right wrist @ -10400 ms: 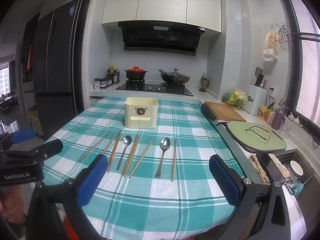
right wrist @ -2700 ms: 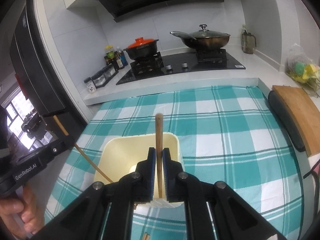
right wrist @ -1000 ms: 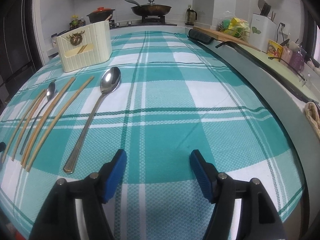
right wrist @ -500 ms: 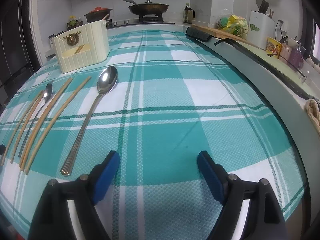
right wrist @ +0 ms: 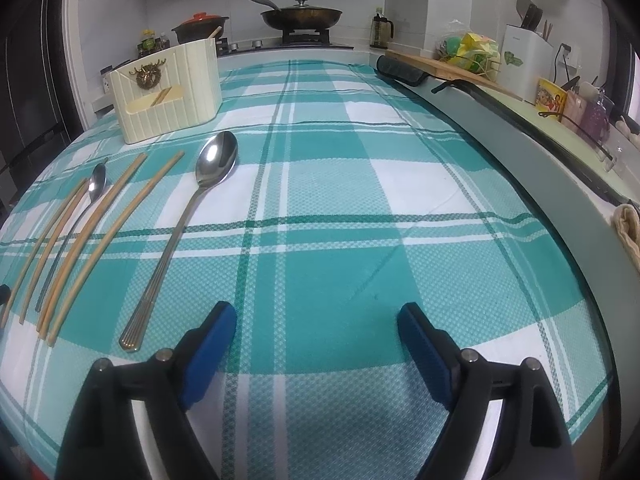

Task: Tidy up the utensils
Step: 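Move the right tool over the metal spoon and lower toward it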

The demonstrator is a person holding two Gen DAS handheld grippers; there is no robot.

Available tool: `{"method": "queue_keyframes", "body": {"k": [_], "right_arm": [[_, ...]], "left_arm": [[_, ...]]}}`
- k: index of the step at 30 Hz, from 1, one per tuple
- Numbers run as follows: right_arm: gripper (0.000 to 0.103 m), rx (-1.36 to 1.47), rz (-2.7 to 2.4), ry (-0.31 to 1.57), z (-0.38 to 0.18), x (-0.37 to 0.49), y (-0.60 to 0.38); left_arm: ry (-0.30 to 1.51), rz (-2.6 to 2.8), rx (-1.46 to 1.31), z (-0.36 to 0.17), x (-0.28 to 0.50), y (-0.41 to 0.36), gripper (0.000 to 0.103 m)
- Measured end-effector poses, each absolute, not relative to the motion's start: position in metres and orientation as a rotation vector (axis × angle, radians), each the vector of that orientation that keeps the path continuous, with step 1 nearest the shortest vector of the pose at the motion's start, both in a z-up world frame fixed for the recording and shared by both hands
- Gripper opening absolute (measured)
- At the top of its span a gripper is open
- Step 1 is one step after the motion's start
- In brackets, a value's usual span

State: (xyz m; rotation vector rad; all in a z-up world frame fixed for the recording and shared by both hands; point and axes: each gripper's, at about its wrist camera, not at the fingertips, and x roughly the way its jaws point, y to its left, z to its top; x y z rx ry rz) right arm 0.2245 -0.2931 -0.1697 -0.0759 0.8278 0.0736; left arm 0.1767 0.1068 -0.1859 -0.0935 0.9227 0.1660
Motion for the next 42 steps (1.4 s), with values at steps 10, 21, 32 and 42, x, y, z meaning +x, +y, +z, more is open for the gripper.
{"method": "queue_keyframes", "body": {"k": [10,21,32,42], "right_arm": [[0.086,-0.072,0.067,0.825,-0.170,0.224,-0.293],[0.086,-0.072,0.075,0.830,-0.170,0.224,-0.293],[0.086,-0.012,0.070,0.839,-0.151,0.218,-0.300],[0.086,0.006,0.263,0.854,-0.131,0.244,-0.251]], "left_arm": [[0.927,0.165,-0.094,-0.186,0.178,0.107,0.103],[0.864,0.142,-0.264,-0.163,0.172,0.124,0.102],[0.946,0.022,-0.185,-0.164,0.226,0.087,0.102],[1.012,0.070,-0.046,-0.180,0.254,0.071,0.102]]}}
